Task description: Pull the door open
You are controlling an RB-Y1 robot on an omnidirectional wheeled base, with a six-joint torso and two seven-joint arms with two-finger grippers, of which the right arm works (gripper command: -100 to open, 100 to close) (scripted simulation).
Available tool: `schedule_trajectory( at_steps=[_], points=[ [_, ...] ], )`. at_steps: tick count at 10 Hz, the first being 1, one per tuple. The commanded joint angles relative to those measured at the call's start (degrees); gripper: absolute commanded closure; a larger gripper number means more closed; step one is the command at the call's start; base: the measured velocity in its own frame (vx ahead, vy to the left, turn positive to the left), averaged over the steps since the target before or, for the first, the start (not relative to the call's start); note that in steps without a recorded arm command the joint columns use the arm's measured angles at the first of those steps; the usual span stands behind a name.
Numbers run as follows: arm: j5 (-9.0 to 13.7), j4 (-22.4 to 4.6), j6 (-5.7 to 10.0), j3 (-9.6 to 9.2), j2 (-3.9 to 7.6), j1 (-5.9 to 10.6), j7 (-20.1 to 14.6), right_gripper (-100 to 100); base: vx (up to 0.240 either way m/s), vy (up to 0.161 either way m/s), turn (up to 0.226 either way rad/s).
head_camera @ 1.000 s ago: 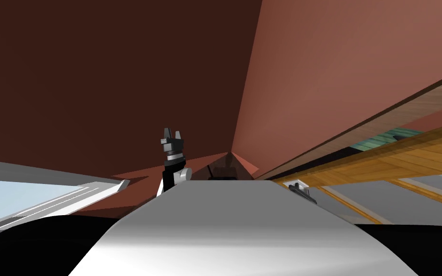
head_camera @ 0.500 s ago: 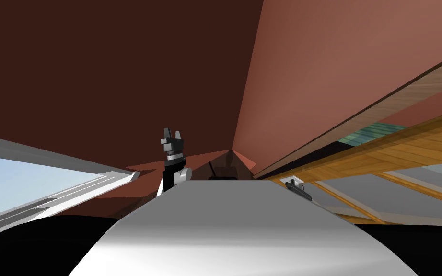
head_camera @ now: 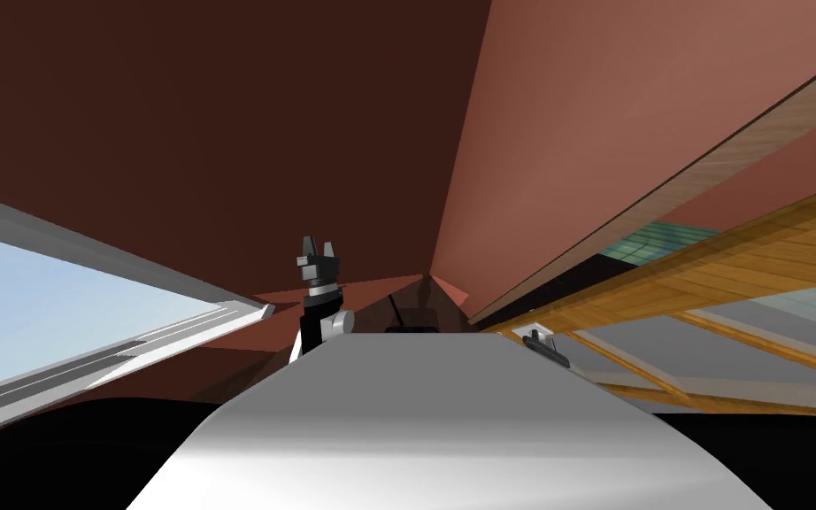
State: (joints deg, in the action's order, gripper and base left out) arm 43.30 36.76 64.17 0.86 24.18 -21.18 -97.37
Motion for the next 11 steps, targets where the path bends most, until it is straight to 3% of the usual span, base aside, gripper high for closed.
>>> schedule_trajectory(
  at_steps=[1,2,3,6,9,10,11],
  points=[
    [-1.2,-0.6,0.38,-1.64,-0.21,-0.36,-1.1,100,-0.161,0.074,0.048],
    [-1.6,-0.4,0.49,-2.10,-0.14,-0.53,-1.3,100,-0.225,0.077,0.044],
    [-1.1,-1.0,1.15,-1.32,0.53,0.19,-1.4,100,-0.104,0.042,0.015],
    [-3.7,-0.2,2.71,-4.44,0.74,-1.03,-2.7,100,-0.246,0.048,0.058],
    [-4.5,0.0,3.22,-5.47,0.83,-1.47,-3.2,100,-0.174,0.052,0.021],
    [-5.5,0.4,3.83,-6.71,0.93,-1.99,-3.7,100,-0.144,0.028,0.025],
    [-4.9,0.6,3.86,-5.88,1.15,-1.59,-3.3,100,-0.082,0.017,0.014]
  ],
)
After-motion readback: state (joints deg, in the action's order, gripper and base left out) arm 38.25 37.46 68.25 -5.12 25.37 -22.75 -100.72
